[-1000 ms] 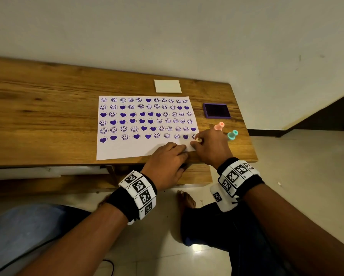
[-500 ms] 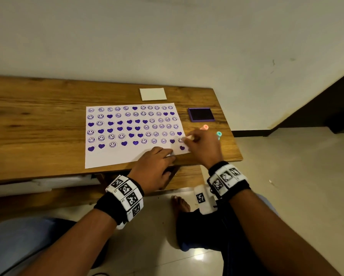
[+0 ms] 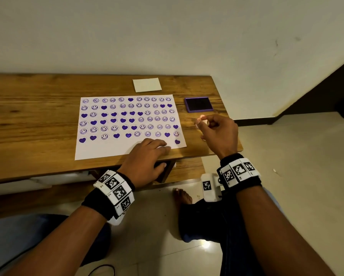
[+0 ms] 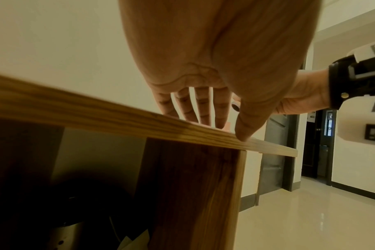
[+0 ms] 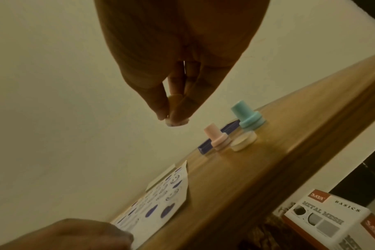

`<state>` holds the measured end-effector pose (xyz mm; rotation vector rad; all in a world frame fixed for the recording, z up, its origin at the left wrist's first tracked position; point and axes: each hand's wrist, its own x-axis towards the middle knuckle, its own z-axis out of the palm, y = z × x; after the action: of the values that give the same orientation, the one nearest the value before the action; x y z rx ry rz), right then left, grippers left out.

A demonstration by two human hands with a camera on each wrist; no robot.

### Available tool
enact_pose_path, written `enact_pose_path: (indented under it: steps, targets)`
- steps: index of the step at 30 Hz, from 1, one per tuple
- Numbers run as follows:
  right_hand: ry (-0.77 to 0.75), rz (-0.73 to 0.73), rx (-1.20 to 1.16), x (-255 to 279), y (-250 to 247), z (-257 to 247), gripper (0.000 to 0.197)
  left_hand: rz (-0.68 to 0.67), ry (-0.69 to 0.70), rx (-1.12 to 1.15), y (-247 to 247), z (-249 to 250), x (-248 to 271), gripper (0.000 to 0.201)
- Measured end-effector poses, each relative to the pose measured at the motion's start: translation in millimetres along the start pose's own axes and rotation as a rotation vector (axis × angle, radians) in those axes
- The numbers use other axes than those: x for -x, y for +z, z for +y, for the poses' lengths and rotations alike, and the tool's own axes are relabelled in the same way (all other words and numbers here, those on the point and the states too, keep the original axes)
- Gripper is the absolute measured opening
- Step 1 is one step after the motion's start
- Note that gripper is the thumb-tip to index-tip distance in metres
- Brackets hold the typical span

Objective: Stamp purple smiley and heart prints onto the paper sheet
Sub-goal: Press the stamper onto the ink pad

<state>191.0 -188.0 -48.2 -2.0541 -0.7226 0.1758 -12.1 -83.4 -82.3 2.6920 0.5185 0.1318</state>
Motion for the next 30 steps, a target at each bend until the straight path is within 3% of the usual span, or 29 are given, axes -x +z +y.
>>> enact_pose_path:
  steps: [6,13,24,30]
  targets:
    - [0.006,-0.004,-0.074,-9.0,-10.6,2.4,0.011,-0.006,-0.023,-0.042,3.7,2.4,0.7,0.046]
    - [0.055,-0.047,-0.099,-21.8,-32.0,8.5,0.014,0.084,-0.044,0.000,-1.6,14.0,-6.5,0.040]
    - [0.100,-0.130,-0.017,-28.0,-61.9,27.8,0.008,0.031,-0.110,0.160,11.1,97.2,-103.8,0.041]
    - [0.111,-0.132,-0.020,-29.8,-66.9,32.7,0.013,0.010,-0.190,0.133,22.7,109.8,-123.4,0.037]
